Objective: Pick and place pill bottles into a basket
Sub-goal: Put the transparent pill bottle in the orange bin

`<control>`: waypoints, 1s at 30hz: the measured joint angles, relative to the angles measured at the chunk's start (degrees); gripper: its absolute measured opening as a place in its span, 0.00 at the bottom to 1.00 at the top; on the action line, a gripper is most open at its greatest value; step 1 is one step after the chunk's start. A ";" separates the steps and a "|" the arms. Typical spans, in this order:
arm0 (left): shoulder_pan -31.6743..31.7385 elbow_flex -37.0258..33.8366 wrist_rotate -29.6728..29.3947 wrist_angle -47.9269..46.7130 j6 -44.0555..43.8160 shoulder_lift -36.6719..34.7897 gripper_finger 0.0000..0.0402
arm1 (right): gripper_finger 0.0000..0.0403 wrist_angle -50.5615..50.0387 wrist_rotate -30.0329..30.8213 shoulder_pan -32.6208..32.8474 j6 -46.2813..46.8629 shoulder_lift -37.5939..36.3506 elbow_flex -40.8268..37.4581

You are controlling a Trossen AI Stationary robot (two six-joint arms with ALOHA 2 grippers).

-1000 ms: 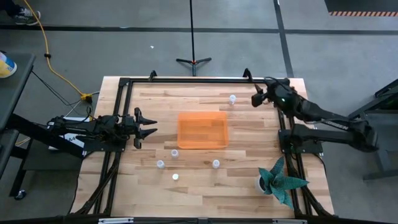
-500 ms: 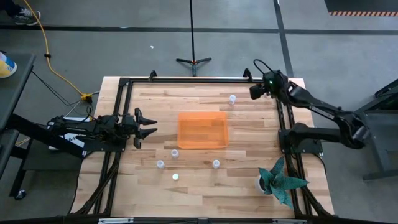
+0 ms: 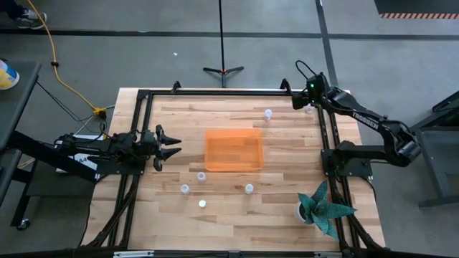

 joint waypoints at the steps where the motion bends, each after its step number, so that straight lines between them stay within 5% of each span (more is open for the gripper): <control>1: 0.00 0.02 0.00 0.00 0.00 0.00 0.49 | 0.53 0.06 0.07 0.02 0.02 0.13 0.00; 10: 0.01 0.01 0.00 0.00 0.00 0.00 0.49 | 0.52 2.87 -10.79 5.26 1.05 0.56 0.00; 18: 0.01 0.00 -0.02 0.00 0.00 0.00 0.49 | 0.49 2.21 2.41 18.79 4.94 1.11 3.52; 30: 0.01 0.00 -0.04 0.02 0.02 -0.01 0.49 | 0.48 -26.07 11.11 16.54 11.03 16.70 20.19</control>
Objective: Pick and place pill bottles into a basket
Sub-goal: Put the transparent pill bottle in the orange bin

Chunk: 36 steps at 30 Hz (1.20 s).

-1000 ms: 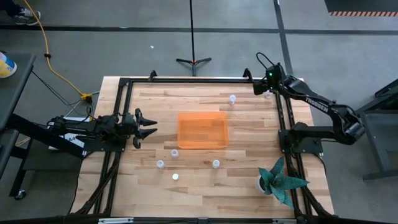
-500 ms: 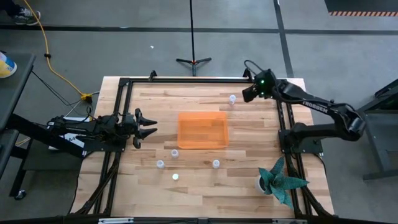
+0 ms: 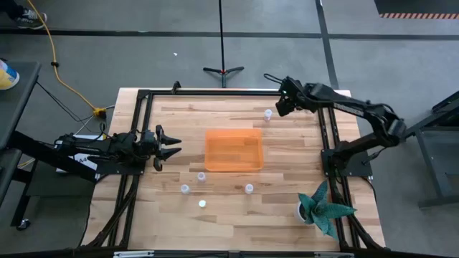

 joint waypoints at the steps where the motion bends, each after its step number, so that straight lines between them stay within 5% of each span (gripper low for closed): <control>1: 0.00 0.00 0.00 0.00 0.00 0.01 0.49 | 0.48 -2.07 0.32 -0.94 0.38 1.50 1.38; 8: -0.01 0.00 -0.02 0.00 0.00 0.00 0.49 | 0.48 -6.87 -7.05 -8.11 -1.58 8.43 5.06; 19: 0.00 0.00 -0.02 0.00 0.00 0.01 0.49 | 0.49 -12.14 -5.90 -17.56 -3.44 12.62 5.04; 27: -0.01 0.01 -0.02 0.00 0.00 0.00 0.49 | 0.51 -10.06 -6.25 -18.29 -3.49 12.66 5.04; 36: 0.01 0.01 -0.02 0.00 -0.01 0.00 0.49 | 0.66 -8.99 -5.94 -18.44 -1.99 12.73 5.04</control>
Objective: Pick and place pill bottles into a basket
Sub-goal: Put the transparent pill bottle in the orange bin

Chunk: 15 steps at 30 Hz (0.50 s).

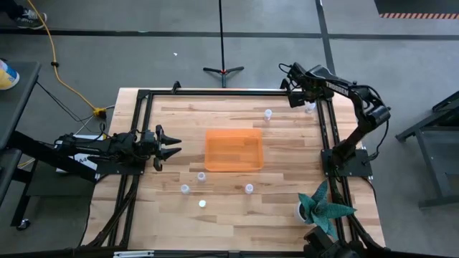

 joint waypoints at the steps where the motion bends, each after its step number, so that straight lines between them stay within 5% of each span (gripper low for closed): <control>1: -0.02 -0.01 0.00 0.00 0.01 0.01 0.49 | 0.66 0.16 0.52 0.00 0.45 0.01 0.00; 15: -0.02 -0.01 0.00 -0.02 0.01 0.00 0.49 | 0.68 2.94 2.83 1.03 5.18 0.07 -3.67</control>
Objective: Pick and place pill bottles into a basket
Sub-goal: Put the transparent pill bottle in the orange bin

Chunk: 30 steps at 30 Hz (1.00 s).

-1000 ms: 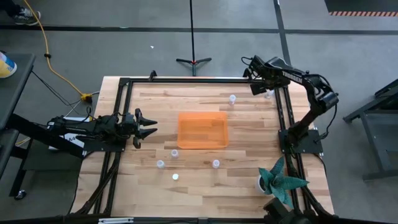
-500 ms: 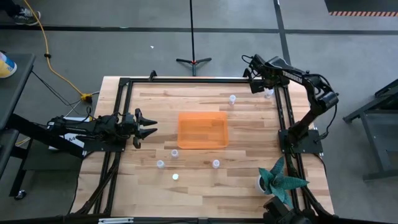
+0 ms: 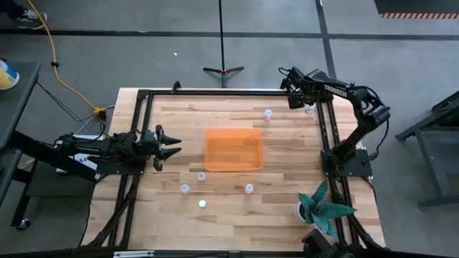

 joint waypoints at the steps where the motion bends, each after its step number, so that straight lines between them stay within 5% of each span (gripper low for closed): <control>1: 0.00 0.00 0.00 0.02 0.00 0.02 0.49 | 0.68 0.28 0.40 -0.02 0.38 0.00 0.00; 30: 0.01 0.01 0.39 0.00 0.00 0.02 0.49 | 0.67 2.53 2.39 -1.07 1.29 7.26 0.11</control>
